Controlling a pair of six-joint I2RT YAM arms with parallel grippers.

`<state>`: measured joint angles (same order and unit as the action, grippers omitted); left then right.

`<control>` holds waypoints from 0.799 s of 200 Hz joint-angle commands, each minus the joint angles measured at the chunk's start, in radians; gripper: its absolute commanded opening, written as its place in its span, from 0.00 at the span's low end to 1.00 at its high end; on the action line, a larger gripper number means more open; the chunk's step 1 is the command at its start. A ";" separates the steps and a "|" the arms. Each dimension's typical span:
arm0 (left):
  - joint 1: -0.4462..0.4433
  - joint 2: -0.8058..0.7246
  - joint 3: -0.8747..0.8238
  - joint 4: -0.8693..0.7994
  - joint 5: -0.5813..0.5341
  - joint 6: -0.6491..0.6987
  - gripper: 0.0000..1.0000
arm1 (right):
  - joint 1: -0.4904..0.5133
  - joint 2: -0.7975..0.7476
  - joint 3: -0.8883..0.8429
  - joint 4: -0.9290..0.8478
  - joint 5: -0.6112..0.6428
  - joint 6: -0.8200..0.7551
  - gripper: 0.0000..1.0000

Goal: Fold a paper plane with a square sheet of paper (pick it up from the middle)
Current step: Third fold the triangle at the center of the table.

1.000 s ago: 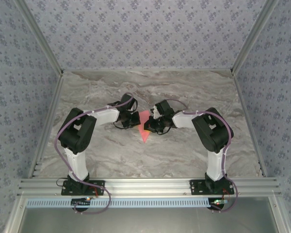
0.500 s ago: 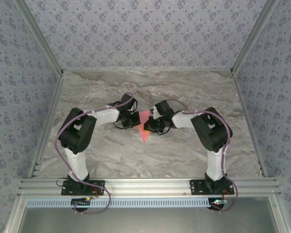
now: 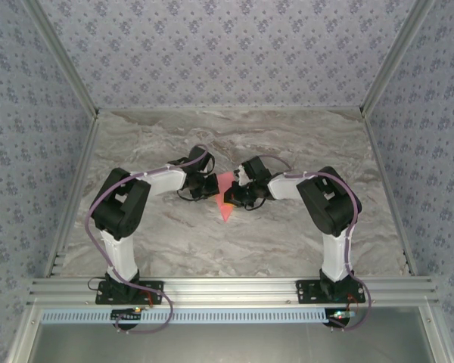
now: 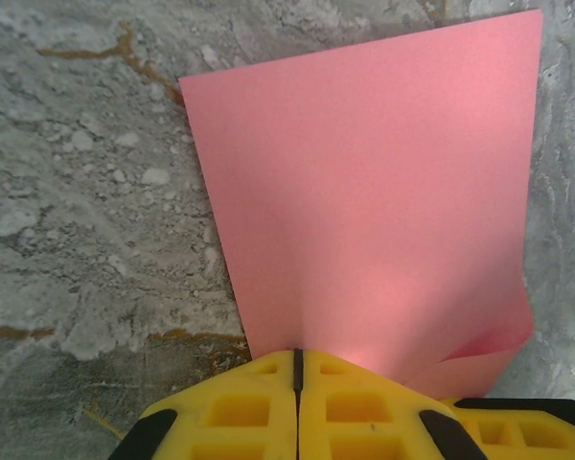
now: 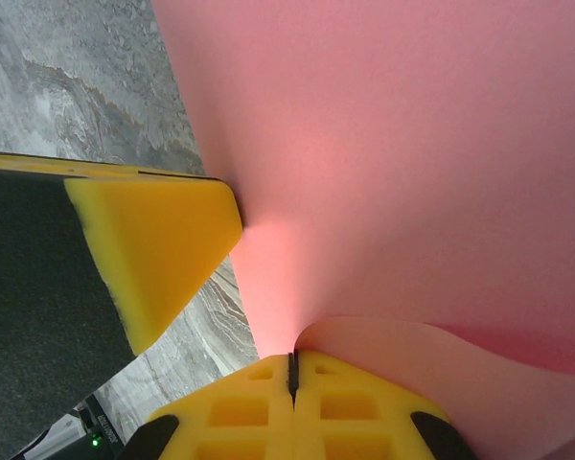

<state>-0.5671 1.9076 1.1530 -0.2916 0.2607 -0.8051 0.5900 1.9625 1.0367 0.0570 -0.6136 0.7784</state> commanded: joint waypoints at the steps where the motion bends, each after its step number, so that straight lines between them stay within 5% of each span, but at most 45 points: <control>1: -0.008 0.043 0.001 -0.026 0.006 0.003 0.06 | 0.004 0.026 0.006 0.014 -0.008 0.000 0.03; 73: -0.007 0.036 0.013 -0.038 0.005 0.007 0.05 | 0.001 0.033 0.004 -0.028 0.017 -0.021 0.05; 126: 0.034 -0.076 0.018 -0.091 -0.051 -0.023 0.12 | 0.005 0.042 -0.007 -0.067 0.050 -0.034 0.29; 160: 0.081 -0.173 -0.047 -0.100 -0.079 -0.049 0.14 | 0.007 0.041 -0.006 -0.071 0.055 -0.035 0.33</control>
<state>-0.5175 1.8389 1.1439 -0.3523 0.2184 -0.8268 0.5922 1.9636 1.0481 0.0643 -0.6418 0.7666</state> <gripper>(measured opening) 0.135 0.328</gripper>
